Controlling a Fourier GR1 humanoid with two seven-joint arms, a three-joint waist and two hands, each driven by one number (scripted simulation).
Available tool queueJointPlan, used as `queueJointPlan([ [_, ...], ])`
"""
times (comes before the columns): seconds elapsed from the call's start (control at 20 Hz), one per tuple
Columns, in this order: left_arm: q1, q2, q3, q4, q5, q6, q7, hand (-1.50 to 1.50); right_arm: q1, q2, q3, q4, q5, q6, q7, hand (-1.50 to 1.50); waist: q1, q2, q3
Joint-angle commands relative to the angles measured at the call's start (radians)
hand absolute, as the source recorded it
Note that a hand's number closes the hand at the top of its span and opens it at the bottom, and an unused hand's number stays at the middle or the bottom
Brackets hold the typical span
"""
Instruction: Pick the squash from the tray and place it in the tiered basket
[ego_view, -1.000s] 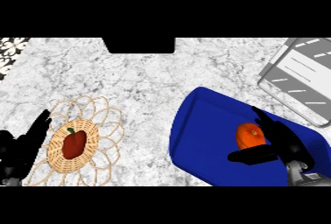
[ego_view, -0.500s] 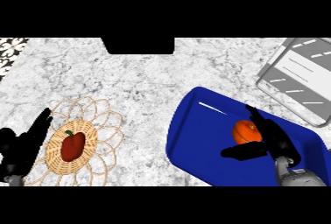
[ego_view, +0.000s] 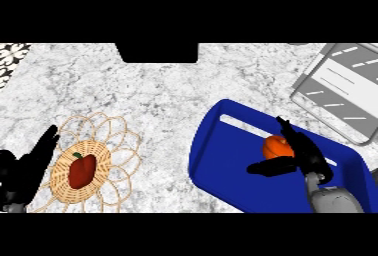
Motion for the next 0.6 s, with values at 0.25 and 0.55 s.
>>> queueJointPlan([
  [0.25, -0.011, -0.034, -0.017, 0.052, -0.04, 0.005, -0.008, 0.0, -0.012, 0.102, 0.057, 0.114, 0.014, 0.0, -0.063, -1.5, 0.011, 0.025, 0.016],
  [0.55, -0.017, 0.004, 0.029, 0.029, 0.003, -0.047, 0.03, 0.0, 0.002, 0.14, 0.09, 0.123, 0.131, -0.103, -0.202, 1.5, 0.011, 0.023, 0.016],
])
